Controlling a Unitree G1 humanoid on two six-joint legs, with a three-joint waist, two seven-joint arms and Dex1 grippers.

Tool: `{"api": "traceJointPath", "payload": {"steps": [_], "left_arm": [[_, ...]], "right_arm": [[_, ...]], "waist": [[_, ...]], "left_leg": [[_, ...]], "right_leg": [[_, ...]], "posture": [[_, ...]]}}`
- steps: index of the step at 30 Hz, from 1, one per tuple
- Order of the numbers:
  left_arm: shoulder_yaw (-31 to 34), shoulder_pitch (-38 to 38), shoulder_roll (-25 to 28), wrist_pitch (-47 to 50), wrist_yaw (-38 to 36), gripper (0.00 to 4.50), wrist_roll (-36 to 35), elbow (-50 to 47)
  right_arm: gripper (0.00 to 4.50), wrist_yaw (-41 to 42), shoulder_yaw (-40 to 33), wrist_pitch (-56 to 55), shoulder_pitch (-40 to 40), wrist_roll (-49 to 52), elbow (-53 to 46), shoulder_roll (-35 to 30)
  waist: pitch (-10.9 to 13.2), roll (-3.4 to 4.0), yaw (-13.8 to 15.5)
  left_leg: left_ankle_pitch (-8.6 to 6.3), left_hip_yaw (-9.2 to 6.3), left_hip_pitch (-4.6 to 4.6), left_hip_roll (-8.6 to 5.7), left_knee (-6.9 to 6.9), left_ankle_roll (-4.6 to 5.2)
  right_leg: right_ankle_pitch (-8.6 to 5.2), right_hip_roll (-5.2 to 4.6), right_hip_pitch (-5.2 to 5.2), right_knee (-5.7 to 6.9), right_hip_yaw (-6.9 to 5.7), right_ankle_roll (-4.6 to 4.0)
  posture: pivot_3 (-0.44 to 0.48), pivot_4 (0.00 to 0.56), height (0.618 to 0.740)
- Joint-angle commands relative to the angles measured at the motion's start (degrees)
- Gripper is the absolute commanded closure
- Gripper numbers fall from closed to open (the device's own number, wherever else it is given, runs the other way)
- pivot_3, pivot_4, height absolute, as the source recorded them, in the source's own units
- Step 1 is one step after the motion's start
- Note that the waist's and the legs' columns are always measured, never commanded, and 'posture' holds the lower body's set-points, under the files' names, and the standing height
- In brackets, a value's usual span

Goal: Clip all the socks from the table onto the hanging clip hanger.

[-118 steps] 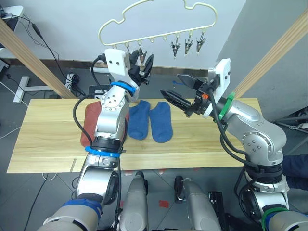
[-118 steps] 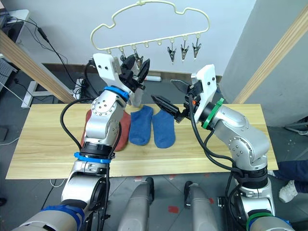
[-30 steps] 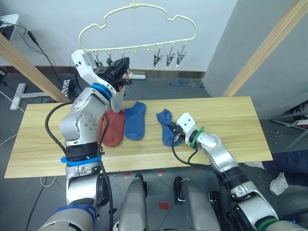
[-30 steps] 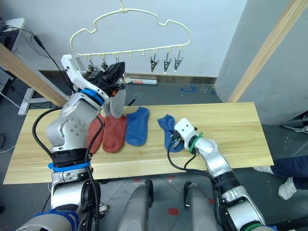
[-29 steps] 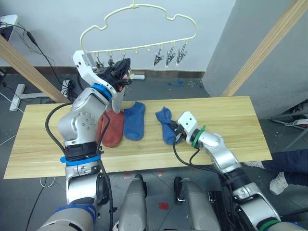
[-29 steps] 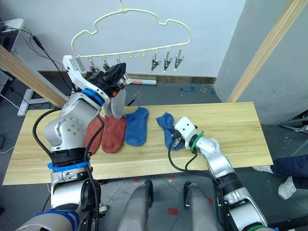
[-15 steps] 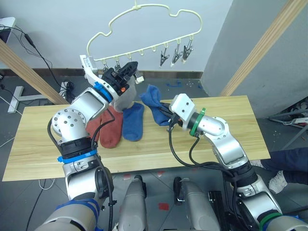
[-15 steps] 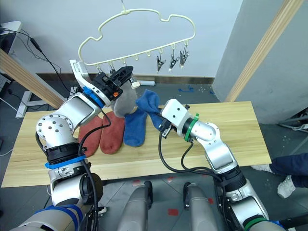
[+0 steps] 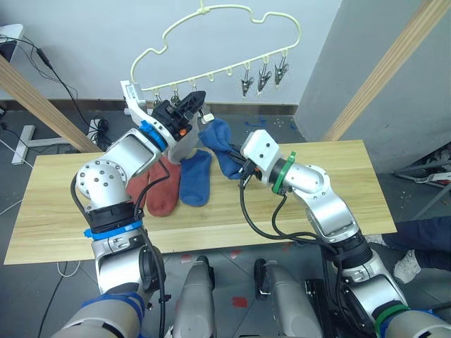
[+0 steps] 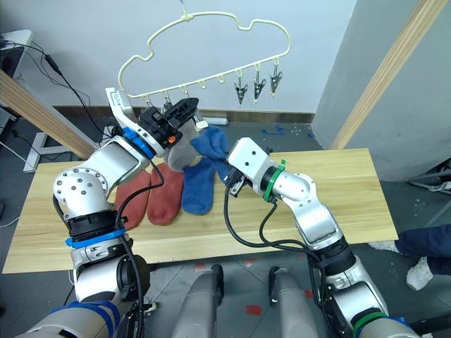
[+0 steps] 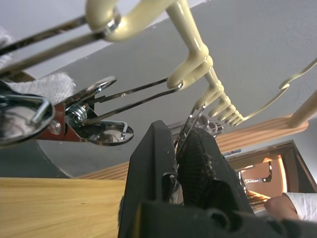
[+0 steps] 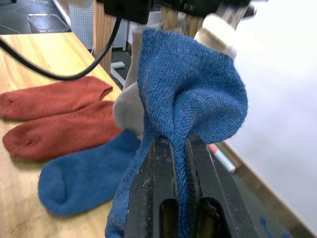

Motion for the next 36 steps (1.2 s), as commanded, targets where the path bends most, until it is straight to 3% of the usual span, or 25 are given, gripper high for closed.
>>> {"api": "traceJointPath", "payload": {"steps": [1, 16, 29, 35, 36], "left_arm": [[-1.3, 1.7, 0.2, 1.3, 0.6, 4.33, -0.4, -0.9], [-4.6, 3.3, 1.5, -1.3, -2.5, 4.33, 1.9, -3.6], [-4.7, 3.4, 2.9, -2.2, -4.1, 0.17, 2.1, -3.5], [-5.4, 5.6, 8.4, 3.5, -5.1, 0.05, 0.7, -7.7], [-6.8, 6.9, 11.0, 5.0, -6.2, 0.01, 1.6, -9.7]], "right_arm": [[4.48, -0.3, 0.5, -0.7, -1.5, 0.1, -1.5, 0.9], [4.48, -1.6, 0.5, -0.4, -4.3, -0.7, 0.7, 2.0], [4.5, -2.8, 0.0, 0.6, -3.3, -1.2, 1.0, 1.5], [4.5, -5.9, -4.1, 5.1, -2.3, 4.0, 3.1, 7.0], [4.21, -5.8, -4.7, 5.6, -2.3, 5.0, 3.4, 7.8]], "waist": [[0.0, 0.0, 0.0], [0.0, 0.0, 0.2], [0.0, 0.01, 0.9], [0.0, 0.01, 1.1], [0.0, 0.01, 1.0]], "left_leg": [[0.0, 0.0, 0.0, 0.0, 0.0, 0.0], [-0.01, -0.01, -0.09, 0.0, -0.05, 0.0], [0.0, -0.05, -0.46, 0.01, -0.07, 0.0], [0.0, -0.05, -0.46, 0.03, -0.07, -0.01], [0.0, -0.06, -0.46, 0.04, -0.08, -0.01]], "right_leg": [[0.0, 0.0, 0.0, 0.0, 0.0, 0.0], [0.0, 0.0, -0.01, -0.15, -0.02, 0.0], [0.0, 0.0, -0.34, -0.18, -0.08, 0.0], [0.0, 0.0, -0.34, -0.18, -0.08, 0.0], [0.0, 0.0, -0.35, -0.18, -0.08, 0.0]], "posture": [[0.173, 0.349, 0.74], [0.173, 0.351, 0.74], [0.171, 0.349, 0.74], [0.17, 0.351, 0.74], [0.181, 0.349, 0.74]]}}
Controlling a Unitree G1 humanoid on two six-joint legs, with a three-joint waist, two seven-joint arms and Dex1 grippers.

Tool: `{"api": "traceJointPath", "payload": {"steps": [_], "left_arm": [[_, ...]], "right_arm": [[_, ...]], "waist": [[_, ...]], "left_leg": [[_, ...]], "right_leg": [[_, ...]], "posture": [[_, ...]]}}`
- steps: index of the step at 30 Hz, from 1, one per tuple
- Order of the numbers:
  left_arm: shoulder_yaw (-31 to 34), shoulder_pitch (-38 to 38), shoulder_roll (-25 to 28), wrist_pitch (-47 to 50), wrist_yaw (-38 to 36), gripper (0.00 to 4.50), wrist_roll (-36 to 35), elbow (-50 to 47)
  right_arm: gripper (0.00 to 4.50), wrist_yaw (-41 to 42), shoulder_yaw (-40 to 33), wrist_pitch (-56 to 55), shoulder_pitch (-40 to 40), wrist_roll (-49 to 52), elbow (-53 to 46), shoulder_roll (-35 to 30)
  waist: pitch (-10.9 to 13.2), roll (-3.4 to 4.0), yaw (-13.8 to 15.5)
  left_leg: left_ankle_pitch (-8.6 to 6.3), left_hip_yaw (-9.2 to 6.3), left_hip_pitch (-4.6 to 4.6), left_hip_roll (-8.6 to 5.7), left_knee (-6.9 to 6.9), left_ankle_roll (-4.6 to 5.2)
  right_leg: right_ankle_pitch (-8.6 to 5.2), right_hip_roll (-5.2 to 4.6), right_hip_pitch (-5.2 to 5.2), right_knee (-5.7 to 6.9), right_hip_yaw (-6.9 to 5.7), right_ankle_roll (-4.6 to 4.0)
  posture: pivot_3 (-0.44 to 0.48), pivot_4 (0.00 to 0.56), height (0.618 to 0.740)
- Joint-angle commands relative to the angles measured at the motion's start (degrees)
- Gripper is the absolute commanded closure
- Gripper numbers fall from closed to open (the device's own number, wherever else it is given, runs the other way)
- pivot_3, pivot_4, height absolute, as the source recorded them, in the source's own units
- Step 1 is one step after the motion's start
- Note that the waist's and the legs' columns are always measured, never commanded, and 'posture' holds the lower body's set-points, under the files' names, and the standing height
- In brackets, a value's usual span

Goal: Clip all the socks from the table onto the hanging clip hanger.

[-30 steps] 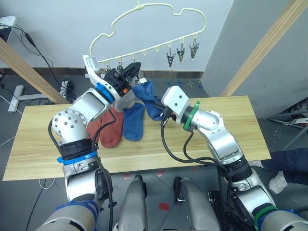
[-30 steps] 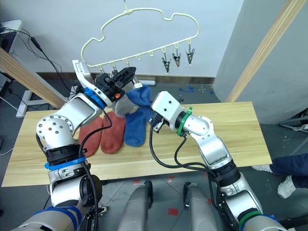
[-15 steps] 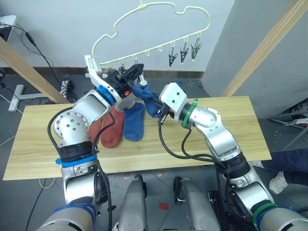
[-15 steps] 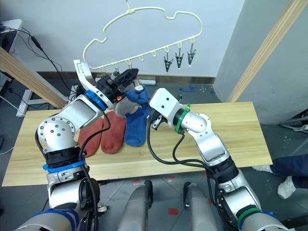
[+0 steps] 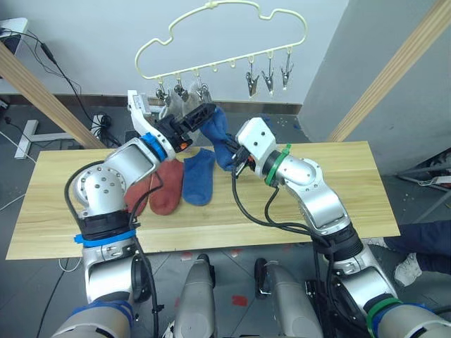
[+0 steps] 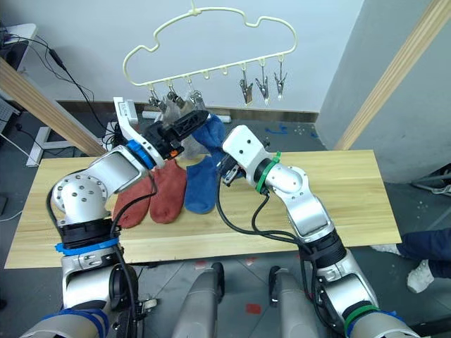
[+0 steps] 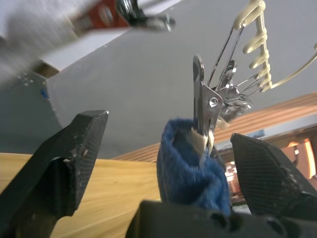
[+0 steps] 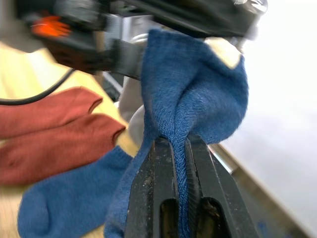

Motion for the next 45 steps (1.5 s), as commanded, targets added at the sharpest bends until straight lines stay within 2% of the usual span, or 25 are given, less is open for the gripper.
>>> {"api": "traceJointPath", "payload": {"steps": [1, 3, 5, 7, 11, 14, 16, 19, 22, 28, 39, 45], "left_arm": [[-3.3, 3.7, 7.7, 4.9, -3.3, 0.0, 0.7, -8.4], [-5.6, 7.3, 12.6, 3.8, -4.6, 0.0, 4.3, -13.5], [-6.1, 11.9, 15.5, 2.0, -2.8, 0.0, 8.2, -18.2], [-6.9, 18.1, 18.1, -0.6, -4.1, 0.0, 12.2, -21.8], [-6.7, 27.6, 19.2, -7.7, -7.2, 0.0, 17.5, -25.4], [-4.6, 29.4, 16.9, -14.9, -9.6, 0.0, 19.7, -23.3], [-3.4, 29.0, 17.5, -15.8, -14.4, 0.0, 17.3, -22.5], [-1.5, 27.8, 17.8, -16.2, -18.6, 0.0, 14.0, -23.1], [-0.2, 27.8, 17.9, -18.9, -20.9, 0.0, 13.9, -24.8], [-1.7, 25.6, 17.2, -24.4, -22.3, 0.0, 16.2, -25.5], [-2.2, 19.5, 15.5, -23.1, -19.5, 0.0, 12.5, -26.1], [-1.9, 17.7, 15.3, -22.0, -17.2, 0.0, 11.1, -26.3]], "right_arm": [[3.91, -1.1, -2.8, 2.4, 0.2, 4.5, -0.3, 3.1], [3.3, -1.5, -3.9, 3.8, 0.1, 6.0, 0.0, 4.3], [2.58, -1.8, -5.3, 6.7, 1.0, 8.6, -0.8, 5.6], [1.86, -3.0, -6.3, 9.5, 3.1, 9.8, -2.9, 5.8], [0.46, -6.3, -6.5, 12.6, 8.4, 9.2, -8.4, 5.0], [0.46, -9.4, -6.8, 14.7, 11.5, 8.8, -13.6, 4.8], [0.46, -12.5, -9.1, 15.3, 11.9, 10.0, -17.3, 6.5], [1.08, -15.5, -11.0, 13.6, 10.1, 10.8, -19.3, 8.6], [2.13, -17.3, -10.2, 11.3, 7.2, 9.3, -18.5, 9.3], [2.13, -22.5, -12.3, 4.8, 0.1, 8.1, -12.0, 11.2], [2.13, -26.9, -14.5, -2.4, -7.7, 7.9, 3.4, 12.9], [2.13, -29.2, -16.0, -5.1, -10.6, 8.0, 8.6, 13.2]], "waist": [[0.0, 0.01, -0.2], [0.0, 0.02, -0.2], [0.0, 0.03, 0.1], [0.0, 0.02, 0.2], [0.0, 0.04, 1.3], [0.0, 0.06, 2.1], [0.0, 0.06, 2.1], [0.0, 0.06, 1.9], [0.0, 0.05, 1.7], [0.0, 0.06, 1.6], [0.0, 0.05, 1.7], [0.0, 0.05, 1.7]], "left_leg": [[0.0, 0.0, 0.0, 0.01, -0.01, 0.0], [0.0, 0.02, 0.02, 0.02, -0.09, -0.01], [-0.01, 0.02, 0.02, 0.01, -0.15, -0.01], [-0.01, 0.01, 0.02, 0.02, -0.16, -0.01], [-0.01, 0.0, 0.01, -0.02, -0.37, -0.01], [0.0, -0.05, -0.04, 0.07, -0.51, -0.02], [0.01, -0.05, -0.05, 0.09, -0.57, -0.02], [0.02, -0.03, -0.04, 0.09, -0.71, -0.01], [0.01, 0.02, -0.04, 0.06, -0.8, 0.0], [0.0, 0.03, -0.04, 0.06, -0.95, -0.01], [0.01, 0.01, -0.04, 0.03, -0.92, 0.0], [0.01, 0.04, -0.03, 0.03, -0.93, 0.0]], "right_leg": [[0.0, 0.0, 0.0, 0.0, -0.01, 0.0], [0.0, 0.01, -0.03, 0.0, 0.02, 0.0], [-0.01, -0.01, -0.05, -0.03, 0.02, -0.02], [-0.02, -0.04, -0.04, -0.07, 0.02, -0.04], [-0.09, -0.16, -0.05, -0.2, 0.07, -0.16], [-0.11, -0.16, -0.05, -0.48, 0.01, -0.2], [-0.11, -0.15, -0.05, -0.56, 0.01, -0.2], [-0.11, -0.09, -0.07, -0.62, 0.02, -0.2], [-0.12, -0.03, -0.07, -0.7, 0.03, -0.19], [-0.12, 0.01, -0.12, -0.76, 0.0, -0.2], [-0.12, 0.01, -0.08, -0.69, -0.08, -0.21], [-0.12, 0.02, -0.09, -0.66, -0.09, -0.22]], "posture": [[0.181, 0.349, 0.74], [0.181, 0.349, 0.74], [0.199, 0.35, 0.74], [0.211, 0.351, 0.74], [0.222, 0.356, 0.74], [0.229, 0.365, 0.74], [0.231, 0.366, 0.74], [0.222, 0.37, 0.74], [0.223, 0.368, 0.74], [0.229, 0.367, 0.74], [0.247, 0.357, 0.74], [0.255, 0.354, 0.74]]}}
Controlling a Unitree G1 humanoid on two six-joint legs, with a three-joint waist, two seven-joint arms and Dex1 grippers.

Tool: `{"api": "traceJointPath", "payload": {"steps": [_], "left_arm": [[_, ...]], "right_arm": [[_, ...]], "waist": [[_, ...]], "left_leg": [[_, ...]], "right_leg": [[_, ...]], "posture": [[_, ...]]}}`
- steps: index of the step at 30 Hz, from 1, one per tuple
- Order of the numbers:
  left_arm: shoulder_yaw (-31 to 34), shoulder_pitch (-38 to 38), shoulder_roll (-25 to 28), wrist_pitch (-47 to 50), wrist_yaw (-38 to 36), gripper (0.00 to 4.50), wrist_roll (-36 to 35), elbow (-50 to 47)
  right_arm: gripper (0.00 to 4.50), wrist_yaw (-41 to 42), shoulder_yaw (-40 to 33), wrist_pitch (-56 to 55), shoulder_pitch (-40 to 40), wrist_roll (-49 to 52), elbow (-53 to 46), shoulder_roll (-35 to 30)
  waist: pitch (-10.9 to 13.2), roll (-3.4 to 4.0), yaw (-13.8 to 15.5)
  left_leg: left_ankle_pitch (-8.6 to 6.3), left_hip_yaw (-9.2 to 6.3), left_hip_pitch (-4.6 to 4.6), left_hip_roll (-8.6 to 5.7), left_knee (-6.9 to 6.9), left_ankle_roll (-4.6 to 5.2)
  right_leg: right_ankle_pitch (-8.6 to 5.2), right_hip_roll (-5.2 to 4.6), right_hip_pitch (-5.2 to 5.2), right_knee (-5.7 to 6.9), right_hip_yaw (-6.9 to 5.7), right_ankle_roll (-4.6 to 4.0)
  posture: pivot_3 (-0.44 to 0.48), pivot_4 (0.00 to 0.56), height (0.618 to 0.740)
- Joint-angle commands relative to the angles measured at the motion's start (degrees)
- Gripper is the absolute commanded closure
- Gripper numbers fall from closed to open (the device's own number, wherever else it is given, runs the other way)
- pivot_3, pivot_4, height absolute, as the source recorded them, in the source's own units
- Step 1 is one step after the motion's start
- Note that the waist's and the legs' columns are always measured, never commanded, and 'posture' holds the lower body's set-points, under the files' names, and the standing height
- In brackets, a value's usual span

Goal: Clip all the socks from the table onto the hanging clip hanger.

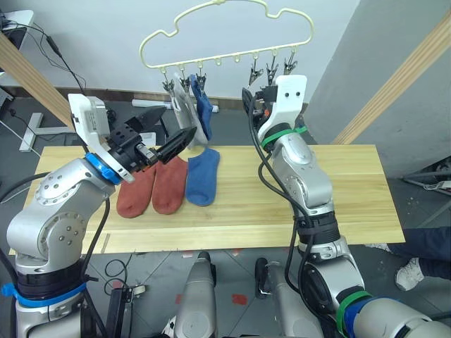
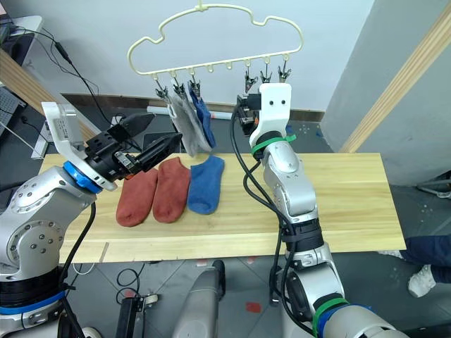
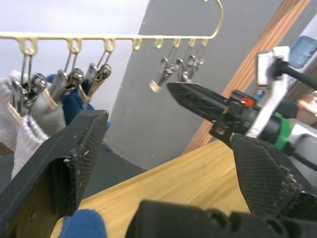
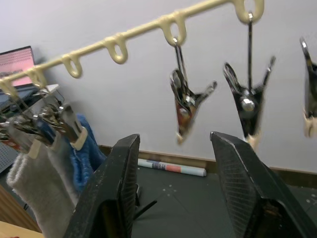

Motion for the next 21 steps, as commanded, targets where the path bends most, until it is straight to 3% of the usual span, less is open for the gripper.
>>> {"api": "traceJointPath", "payload": {"steps": [1, 21], "left_arm": [[1.5, -2.2, -0.1, 0.4, 1.9, 0.0, -1.9, -2.2], [1.1, -3.2, 0.4, 0.1, 2.6, 0.0, -3.3, -3.1]], "right_arm": [[2.13, -1.5, -1.1, -3.3, -3.4, 0.3, 1.5, 0.6], [2.13, -1.1, -2.4, -9.0, -11.1, 2.7, 9.8, 1.3]], "waist": [[0.0, 0.0, 0.0], [0.0, -0.01, 0.0]], "left_leg": [[0.0, -0.01, -0.01, 0.0, 0.0, 0.0], [0.01, -0.02, 0.0, 0.0, 0.01, 0.0]], "right_leg": [[0.0, 0.0, 0.0, 0.0, -0.01, 0.0], [0.14, 0.0, 0.01, 0.05, -0.04, -0.23]], "posture": [[0.255, 0.354, 0.74], [0.264, 0.349, 0.74]]}}
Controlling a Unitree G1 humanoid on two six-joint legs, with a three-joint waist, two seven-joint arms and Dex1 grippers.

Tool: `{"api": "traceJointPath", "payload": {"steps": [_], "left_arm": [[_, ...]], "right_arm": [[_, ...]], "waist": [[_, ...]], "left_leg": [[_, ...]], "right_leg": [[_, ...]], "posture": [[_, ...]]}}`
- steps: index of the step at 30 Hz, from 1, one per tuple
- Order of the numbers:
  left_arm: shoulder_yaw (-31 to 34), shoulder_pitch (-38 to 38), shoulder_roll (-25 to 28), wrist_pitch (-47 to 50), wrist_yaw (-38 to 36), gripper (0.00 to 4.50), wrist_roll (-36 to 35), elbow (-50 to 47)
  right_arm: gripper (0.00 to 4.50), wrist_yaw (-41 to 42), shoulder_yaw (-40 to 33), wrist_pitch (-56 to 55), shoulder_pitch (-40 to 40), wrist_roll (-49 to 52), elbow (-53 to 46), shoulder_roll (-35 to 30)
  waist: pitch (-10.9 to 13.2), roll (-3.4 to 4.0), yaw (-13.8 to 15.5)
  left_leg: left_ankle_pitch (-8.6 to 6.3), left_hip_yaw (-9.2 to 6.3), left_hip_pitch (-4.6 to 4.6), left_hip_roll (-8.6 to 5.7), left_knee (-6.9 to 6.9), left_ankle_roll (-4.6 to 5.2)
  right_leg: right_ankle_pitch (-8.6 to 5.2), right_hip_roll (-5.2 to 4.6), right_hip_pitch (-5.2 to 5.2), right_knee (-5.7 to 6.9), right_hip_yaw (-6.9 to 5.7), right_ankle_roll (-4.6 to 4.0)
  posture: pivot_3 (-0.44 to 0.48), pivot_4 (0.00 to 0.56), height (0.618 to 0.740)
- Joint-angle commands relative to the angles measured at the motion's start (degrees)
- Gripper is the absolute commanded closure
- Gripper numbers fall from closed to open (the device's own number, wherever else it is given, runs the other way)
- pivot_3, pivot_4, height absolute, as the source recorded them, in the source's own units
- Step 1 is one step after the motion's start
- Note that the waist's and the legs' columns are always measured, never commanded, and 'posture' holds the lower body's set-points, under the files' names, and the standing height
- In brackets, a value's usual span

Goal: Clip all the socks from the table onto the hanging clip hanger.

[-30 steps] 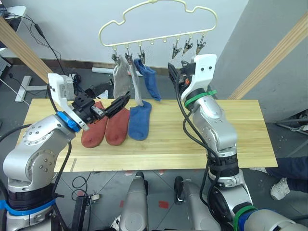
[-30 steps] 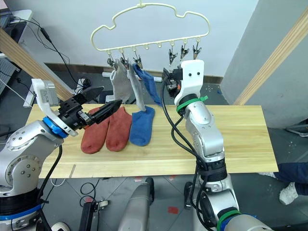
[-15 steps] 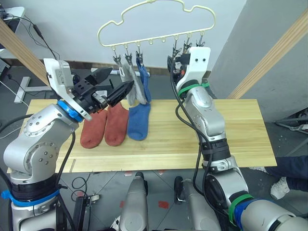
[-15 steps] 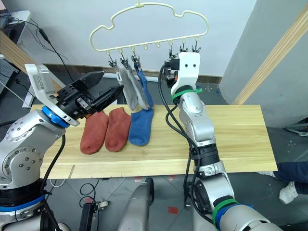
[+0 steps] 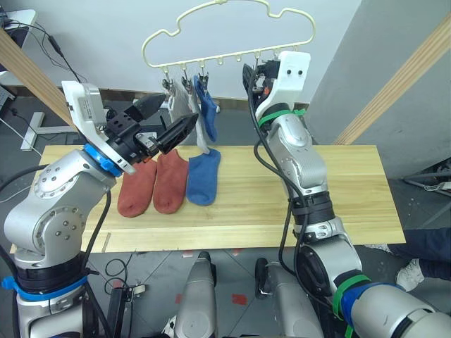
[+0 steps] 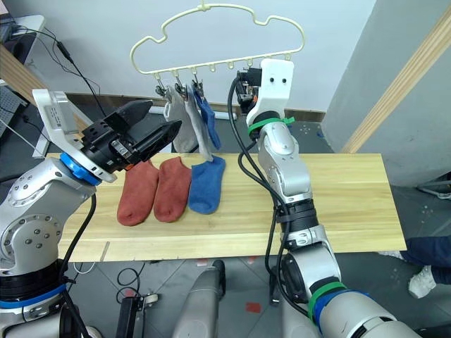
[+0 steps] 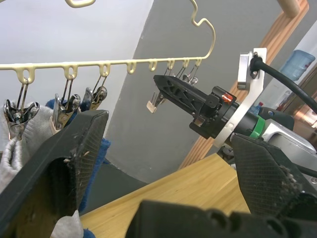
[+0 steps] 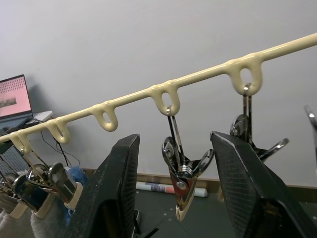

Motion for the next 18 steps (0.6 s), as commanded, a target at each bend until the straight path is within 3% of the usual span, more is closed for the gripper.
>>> {"api": "traceJointPath", "payload": {"steps": [1, 18], "left_arm": [[1.0, -0.2, 0.5, -0.6, -0.1, 0.0, -0.6, -2.4], [1.0, 0.0, 0.5, -0.6, 0.0, 0.0, -0.8, -3.1]], "right_arm": [[2.13, 0.9, 0.2, -2.0, -2.2, 1.0, -0.2, 0.9], [2.13, 2.3, -0.5, -5.2, -5.3, 2.9, 6.1, 1.0]], "waist": [[0.0, 0.0, 0.0], [0.0, 0.0, 0.0]], "left_leg": [[0.0, -0.01, 0.0, 0.0, 0.0, 0.0], [0.0, -0.01, 0.0, 0.0, 0.0, 0.0]], "right_leg": [[0.0, 0.0, 0.0, 0.01, 0.0, -0.01], [0.02, 0.0, 0.0, 0.02, -0.01, -0.03]], "posture": [[0.269, 0.35, 0.74], [0.278, 0.359, 0.74]]}}
